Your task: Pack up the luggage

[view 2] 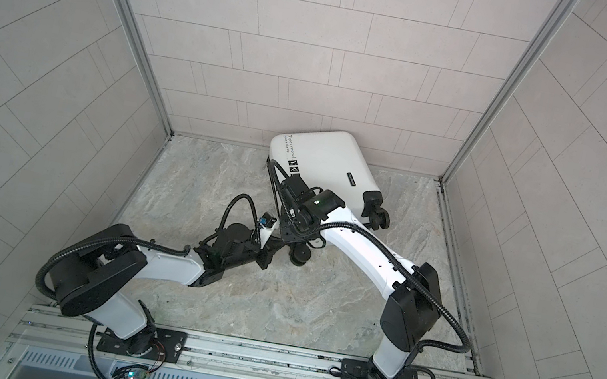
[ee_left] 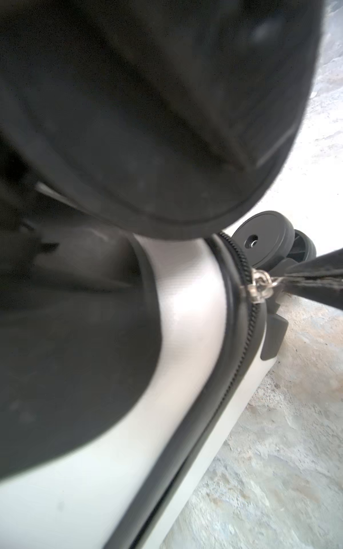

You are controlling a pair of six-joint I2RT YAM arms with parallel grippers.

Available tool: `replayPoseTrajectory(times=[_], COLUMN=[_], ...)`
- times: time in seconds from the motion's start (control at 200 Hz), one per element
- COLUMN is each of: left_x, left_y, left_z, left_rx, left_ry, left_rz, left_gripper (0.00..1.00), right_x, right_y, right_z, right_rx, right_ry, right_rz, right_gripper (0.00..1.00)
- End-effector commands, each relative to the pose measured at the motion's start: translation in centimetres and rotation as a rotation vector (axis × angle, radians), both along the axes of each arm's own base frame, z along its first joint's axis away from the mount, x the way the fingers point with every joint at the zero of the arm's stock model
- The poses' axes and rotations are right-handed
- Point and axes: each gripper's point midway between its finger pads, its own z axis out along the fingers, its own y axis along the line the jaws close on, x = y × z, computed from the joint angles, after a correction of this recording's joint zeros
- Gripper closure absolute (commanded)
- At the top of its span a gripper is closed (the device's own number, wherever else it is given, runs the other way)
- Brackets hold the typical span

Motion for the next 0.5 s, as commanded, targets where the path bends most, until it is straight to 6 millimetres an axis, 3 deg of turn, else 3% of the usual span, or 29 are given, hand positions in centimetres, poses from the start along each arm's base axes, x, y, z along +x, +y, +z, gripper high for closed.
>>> replayPoseTrajectory(times=[0.0, 0.14, 0.235, 0.325, 0.49], left_x=[-1.1, -0.9, -1.0, -1.0, -1.0], left_y=[-1.4, -0.9, -0.7, -0.5, -0.5], left_z=[2.4, 1.7, 1.4, 1.3, 1.3], left_rx=[-0.103, -0.093, -0.089, -0.086, -0.088], left_ry=[-0.062, -0.052, -0.046, -0.044, -0.041], left_rz=[-0.049, -0.017, -0.01, -0.004, -0.003], left_gripper=[1.0, 1.0, 1.0, 1.0, 1.0], right_x=[2.8, 1.5, 0.7, 0.0, -0.9], right_y=[1.1, 0.2, -0.6, -1.6, -3.4], right_z=[3.1, 3.5, 4.0, 4.6, 4.7], right_rx=[0.111, 0.12, 0.119, 0.104, 0.047], right_ry=[-0.153, -0.16, -0.168, -0.183, -0.183], right_rz=[-0.05, -0.03, -0.017, -0.014, -0.02], right_gripper=[0.8, 0.4, 0.23, 0.14, 0.11])
